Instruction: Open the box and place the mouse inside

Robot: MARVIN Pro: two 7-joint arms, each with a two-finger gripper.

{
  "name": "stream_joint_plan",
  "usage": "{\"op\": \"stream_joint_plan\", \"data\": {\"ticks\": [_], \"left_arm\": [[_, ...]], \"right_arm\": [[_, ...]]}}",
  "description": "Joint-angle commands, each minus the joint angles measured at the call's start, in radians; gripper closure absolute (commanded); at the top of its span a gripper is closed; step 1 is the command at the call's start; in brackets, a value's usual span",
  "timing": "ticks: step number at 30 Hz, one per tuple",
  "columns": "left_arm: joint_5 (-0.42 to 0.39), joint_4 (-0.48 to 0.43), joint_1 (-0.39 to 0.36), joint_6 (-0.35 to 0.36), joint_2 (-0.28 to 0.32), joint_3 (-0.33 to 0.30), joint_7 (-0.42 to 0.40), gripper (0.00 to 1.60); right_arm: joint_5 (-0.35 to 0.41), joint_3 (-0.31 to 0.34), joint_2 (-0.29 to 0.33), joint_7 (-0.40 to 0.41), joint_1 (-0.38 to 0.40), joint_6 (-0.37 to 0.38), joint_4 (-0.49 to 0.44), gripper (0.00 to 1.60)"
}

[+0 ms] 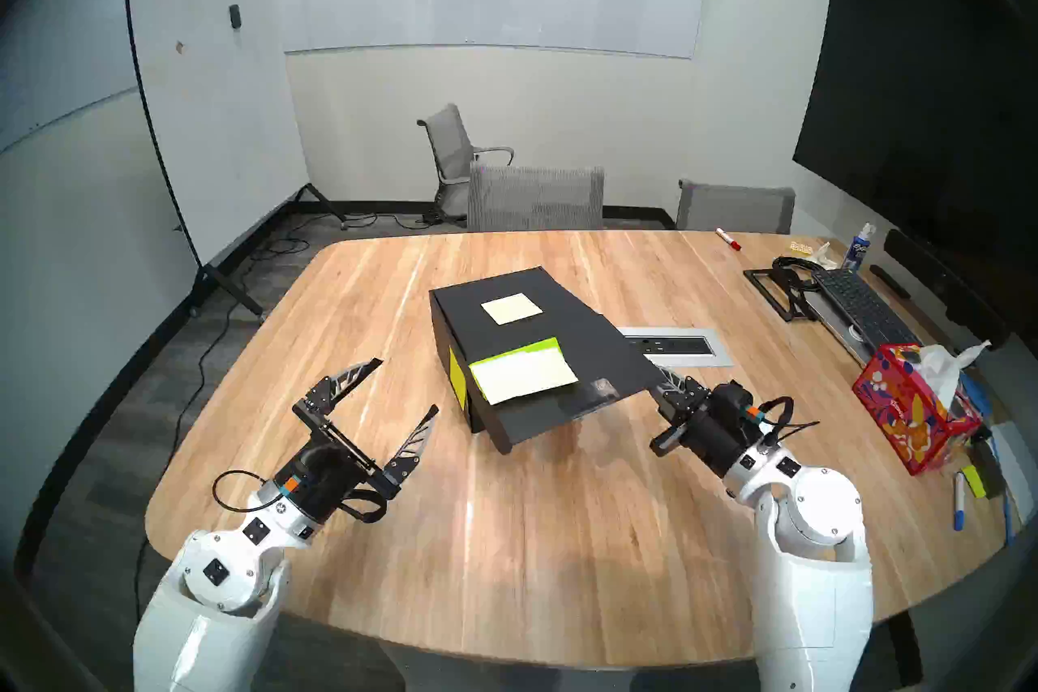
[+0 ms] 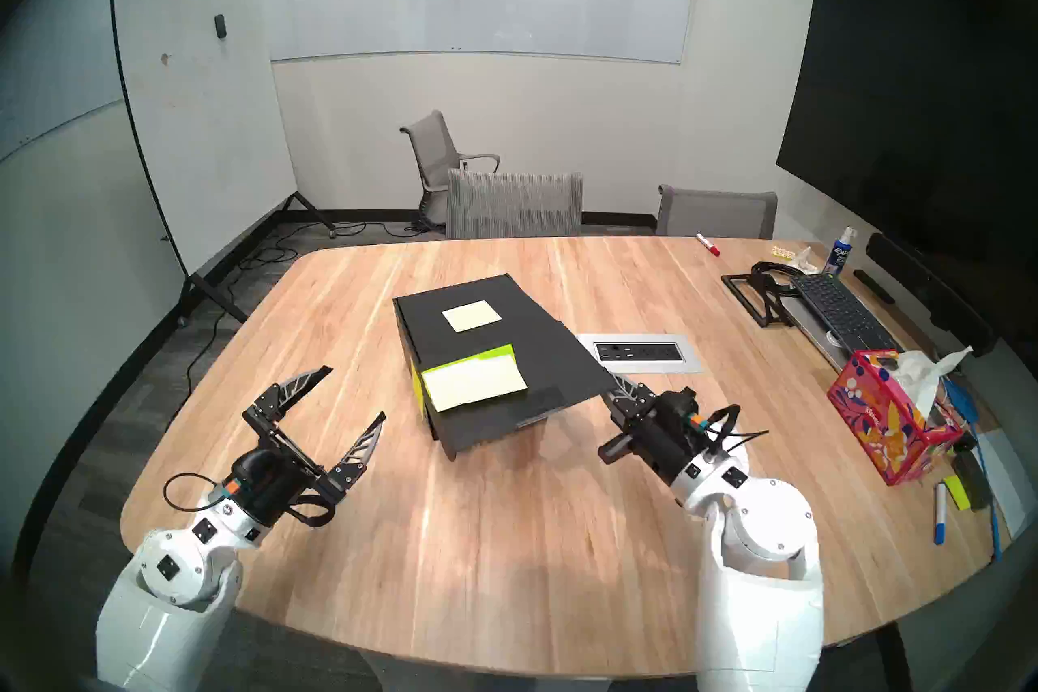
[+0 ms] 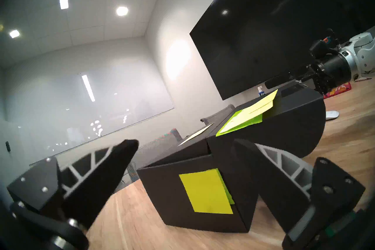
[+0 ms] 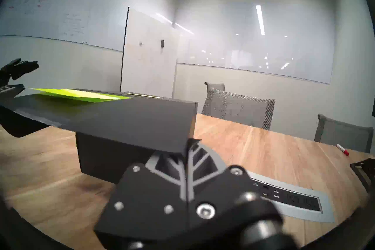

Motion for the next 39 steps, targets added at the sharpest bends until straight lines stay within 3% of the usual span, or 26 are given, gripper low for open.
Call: {"op": "stream_joint_plan", "data": {"ticks": [1, 21, 39], "left_arm": [[0.000, -0.022, -0.001, -0.003, 0.002, 0.002, -0.003, 0.00], [0.000, -0.022, -0.001, -0.003, 0.002, 0.001, -0.003, 0.00], [0.000, -0.021, -0.002, -0.004, 0.001, 0.001, -0.003, 0.00]], "right_arm": [[0.029, 0.032, -0.004, -0.001, -0.009, -0.008, -0.040, 1.60], [0.072, 0.101, -0.033, 0.038, -0.075, -0.010, -0.093, 1.60], [0.091, 0.100, -0.037, 0.049, -0.034, -0.002, -0.107, 1.60]]}}
